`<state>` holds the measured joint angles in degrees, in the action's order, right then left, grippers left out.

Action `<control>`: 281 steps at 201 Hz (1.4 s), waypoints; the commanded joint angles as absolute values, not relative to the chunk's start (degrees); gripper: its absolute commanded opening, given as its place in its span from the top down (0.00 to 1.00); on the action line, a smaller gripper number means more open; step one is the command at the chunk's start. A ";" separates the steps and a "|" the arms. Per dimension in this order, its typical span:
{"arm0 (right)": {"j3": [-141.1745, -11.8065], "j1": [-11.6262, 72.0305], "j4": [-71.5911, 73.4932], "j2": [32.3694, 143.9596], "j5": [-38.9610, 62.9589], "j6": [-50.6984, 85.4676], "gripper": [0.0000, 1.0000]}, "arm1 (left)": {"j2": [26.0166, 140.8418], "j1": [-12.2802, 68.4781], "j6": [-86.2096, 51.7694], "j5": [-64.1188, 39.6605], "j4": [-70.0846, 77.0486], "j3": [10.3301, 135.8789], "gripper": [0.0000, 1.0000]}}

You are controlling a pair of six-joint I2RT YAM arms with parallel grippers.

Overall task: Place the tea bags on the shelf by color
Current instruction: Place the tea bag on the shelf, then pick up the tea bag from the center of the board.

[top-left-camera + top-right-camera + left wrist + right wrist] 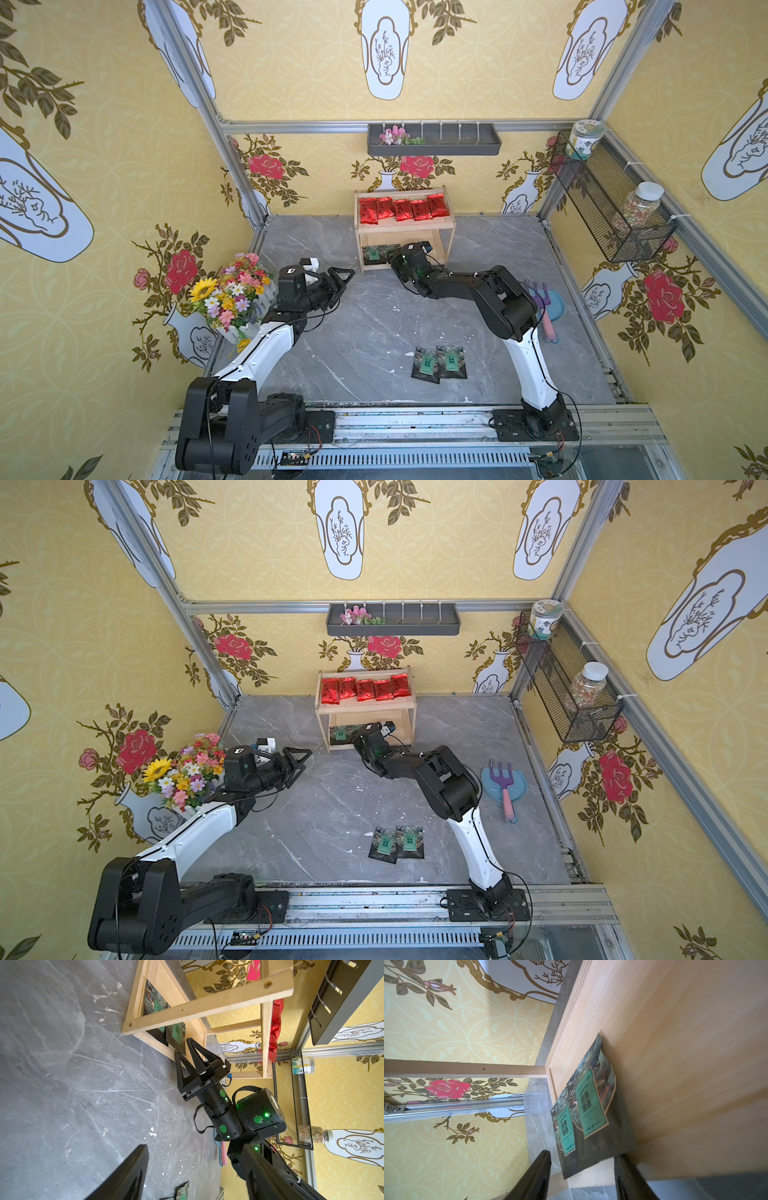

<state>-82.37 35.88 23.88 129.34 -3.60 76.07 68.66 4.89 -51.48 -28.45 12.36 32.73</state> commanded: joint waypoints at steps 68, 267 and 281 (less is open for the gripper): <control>-82.77 36.11 16.95 126.45 -2.63 69.53 0.44 | 68.81 4.75 -52.03 -29.29 15.43 31.73 0.24; -48.55 50.66 -17.68 83.76 -0.42 34.37 0.45 | 74.79 28.50 -42.16 -18.20 13.69 29.73 0.24; -47.18 50.89 -18.97 81.92 -0.74 34.32 0.45 | 76.87 30.24 -40.19 -19.04 13.64 30.38 0.25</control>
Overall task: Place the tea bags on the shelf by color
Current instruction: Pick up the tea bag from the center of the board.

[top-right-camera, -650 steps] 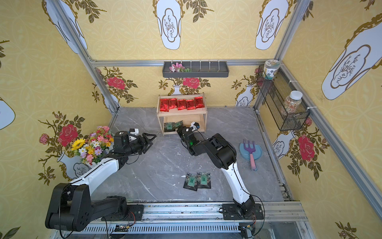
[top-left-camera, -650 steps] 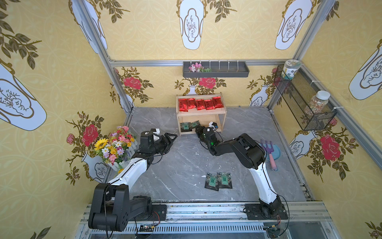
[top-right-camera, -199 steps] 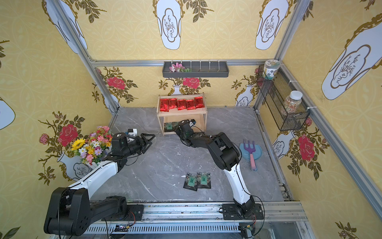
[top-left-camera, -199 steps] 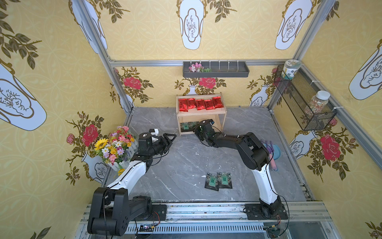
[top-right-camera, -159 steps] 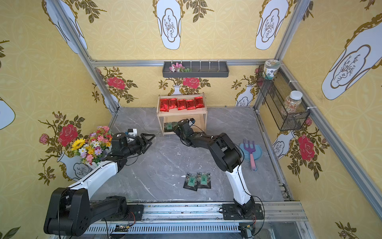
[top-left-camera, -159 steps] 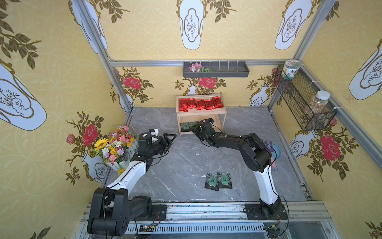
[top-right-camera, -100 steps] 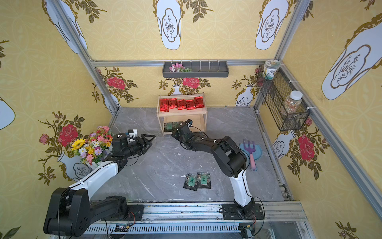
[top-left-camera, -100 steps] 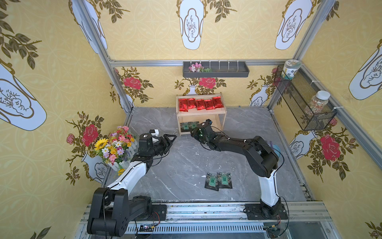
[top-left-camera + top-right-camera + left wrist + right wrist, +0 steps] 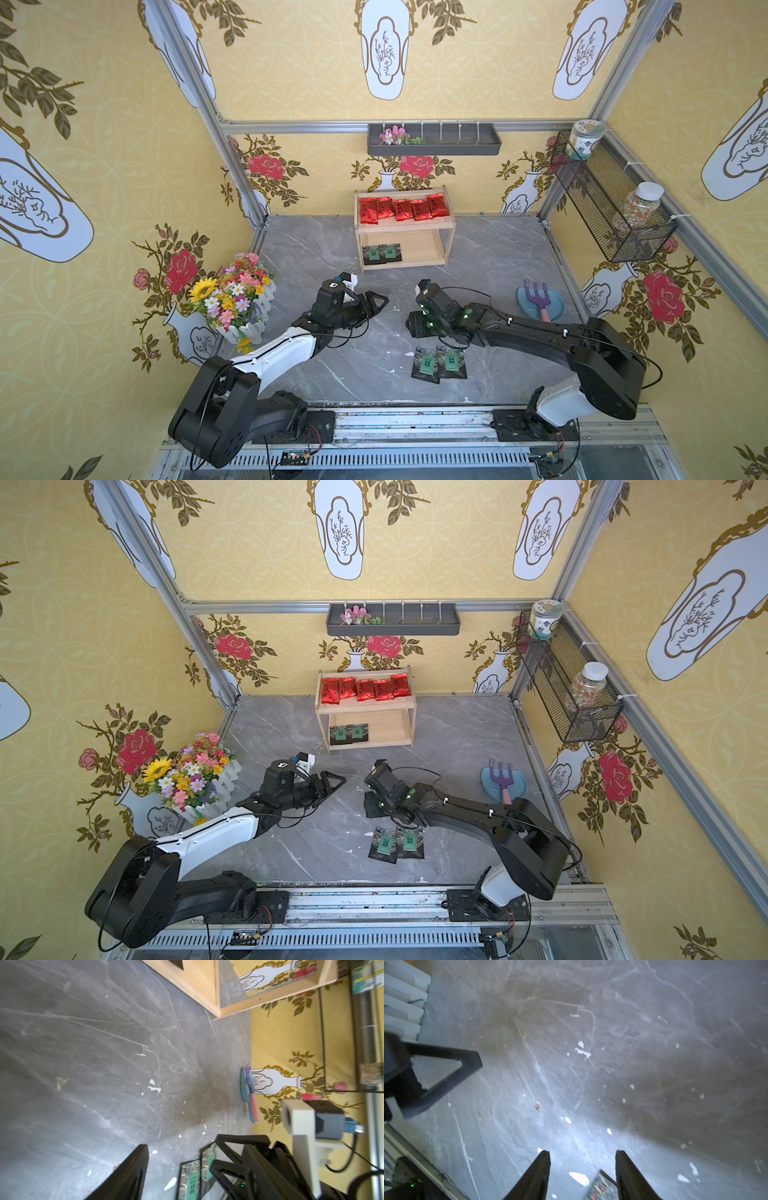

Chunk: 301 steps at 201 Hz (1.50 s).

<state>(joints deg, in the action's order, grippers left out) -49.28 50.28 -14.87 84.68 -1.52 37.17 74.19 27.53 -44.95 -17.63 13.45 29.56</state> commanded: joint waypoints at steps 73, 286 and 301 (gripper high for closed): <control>-41.01 52.94 -16.13 80.47 3.25 36.18 0.50 | 85.55 34.87 -37.22 -25.01 13.60 33.22 0.26; -36.85 60.29 -16.48 80.56 0.16 44.69 0.53 | 85.87 34.72 -37.44 -24.99 13.88 31.29 0.25; -36.57 60.30 -15.53 81.11 0.18 44.87 0.53 | 86.12 34.72 -37.57 -25.13 13.97 31.29 0.24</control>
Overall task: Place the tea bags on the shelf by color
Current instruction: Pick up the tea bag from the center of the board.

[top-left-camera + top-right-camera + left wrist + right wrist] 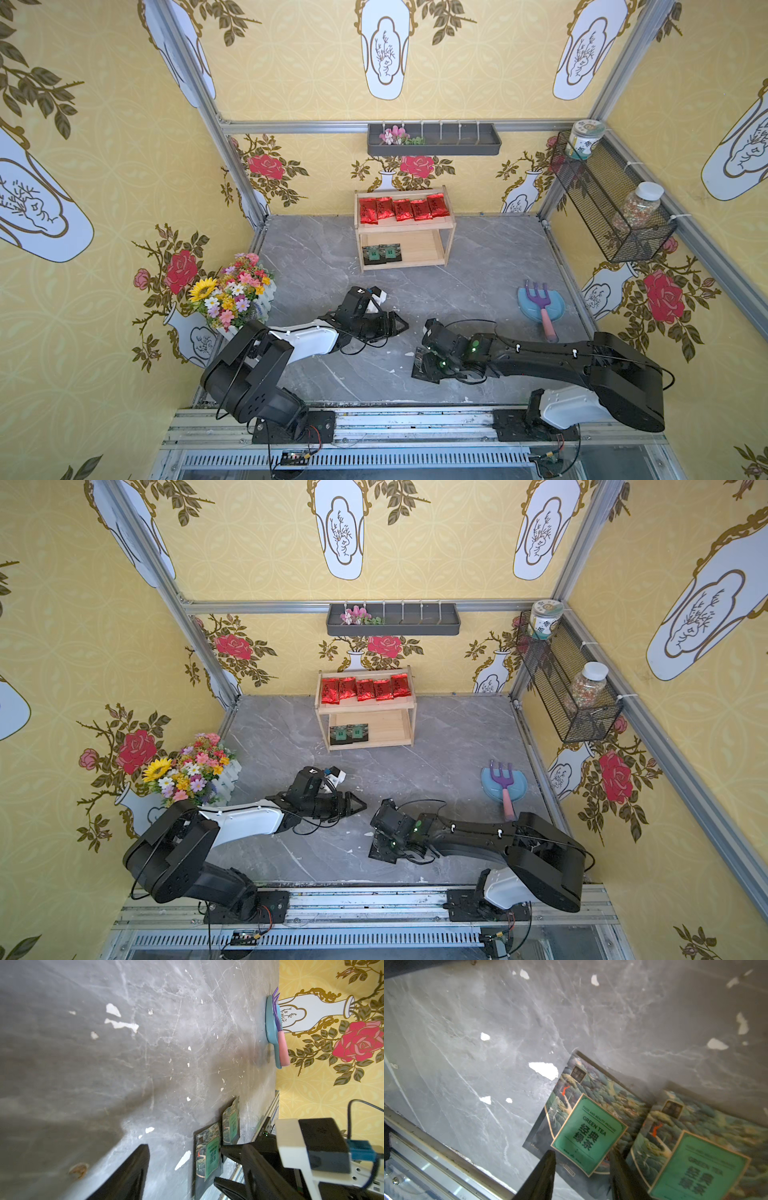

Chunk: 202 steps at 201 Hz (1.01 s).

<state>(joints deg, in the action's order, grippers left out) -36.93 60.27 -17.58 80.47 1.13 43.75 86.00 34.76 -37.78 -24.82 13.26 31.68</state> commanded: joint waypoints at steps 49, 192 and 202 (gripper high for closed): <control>-38.30 59.61 -12.30 84.73 0.68 44.58 0.54 | 86.31 34.63 -38.48 -26.39 15.72 30.12 0.25; -37.44 54.68 -3.51 89.03 5.87 41.68 0.57 | 93.14 34.63 -40.69 -35.22 24.16 26.98 0.57; -37.44 54.46 -3.19 89.12 5.95 41.41 0.57 | 93.25 34.63 -40.69 -35.29 24.40 26.98 0.62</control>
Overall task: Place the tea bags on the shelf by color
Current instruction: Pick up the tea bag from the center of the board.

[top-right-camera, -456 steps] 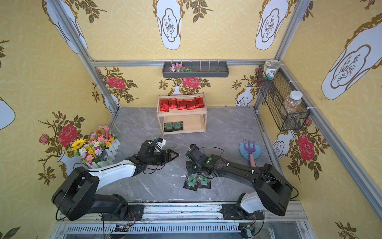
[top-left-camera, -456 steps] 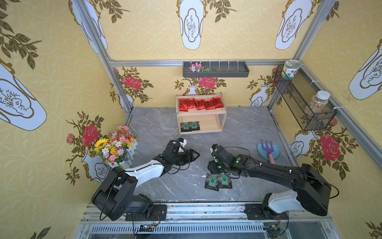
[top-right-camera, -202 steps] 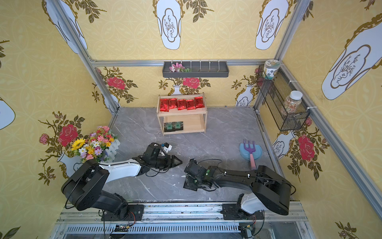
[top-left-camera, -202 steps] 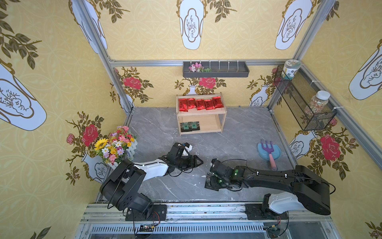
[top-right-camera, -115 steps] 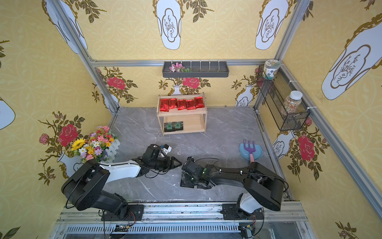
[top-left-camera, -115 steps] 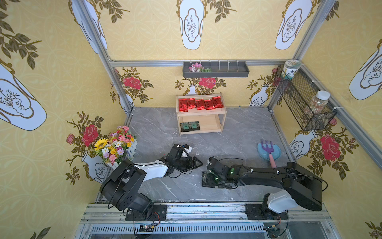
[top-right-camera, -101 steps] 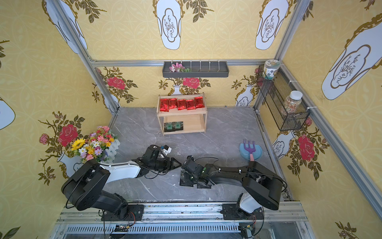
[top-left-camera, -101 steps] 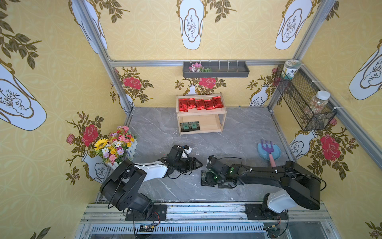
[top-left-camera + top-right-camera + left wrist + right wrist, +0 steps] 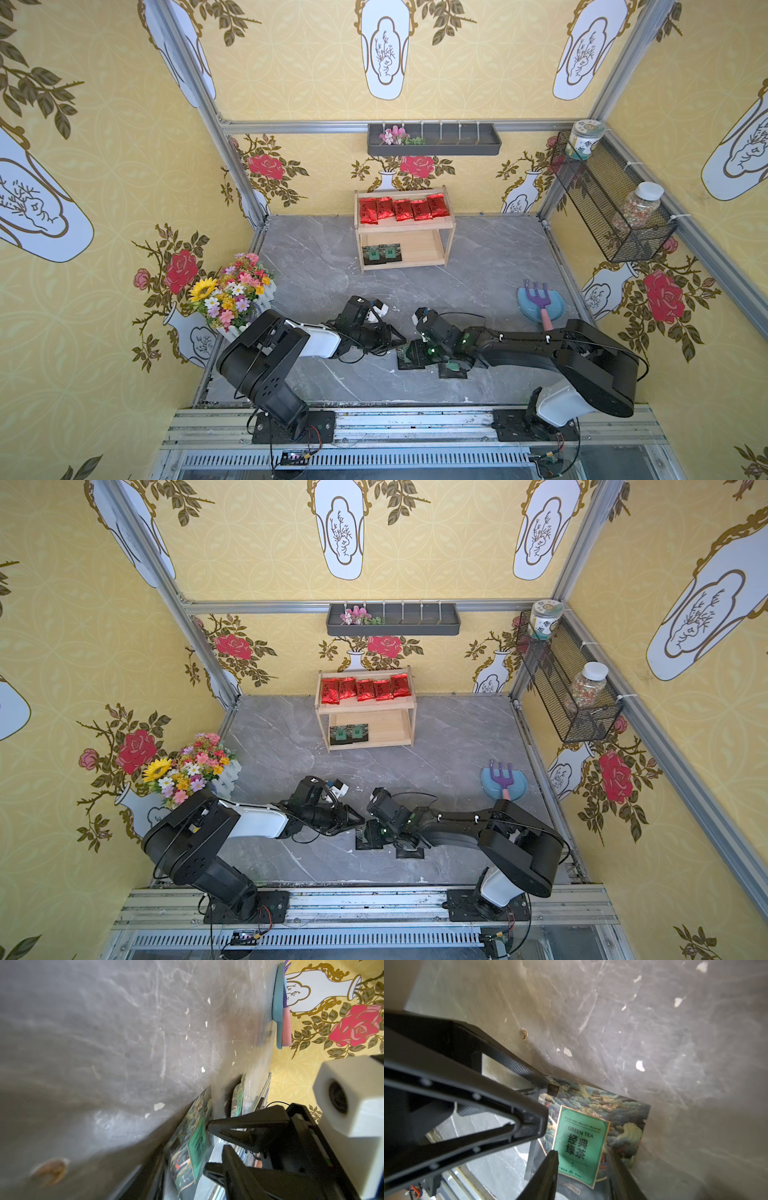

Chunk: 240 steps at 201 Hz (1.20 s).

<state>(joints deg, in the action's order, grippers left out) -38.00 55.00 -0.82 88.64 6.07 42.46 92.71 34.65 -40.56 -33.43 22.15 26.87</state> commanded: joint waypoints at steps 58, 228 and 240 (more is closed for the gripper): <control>-38.09 52.79 -3.73 87.27 4.01 38.67 0.48 | 93.62 34.63 -40.87 -35.36 25.29 26.94 0.84; -40.14 37.77 15.83 83.13 11.88 46.59 0.50 | 91.96 33.78 -42.73 -32.65 27.45 28.65 0.89; -38.63 37.67 19.04 83.16 12.95 49.47 0.51 | 91.56 33.33 -44.10 -32.48 29.20 28.74 0.89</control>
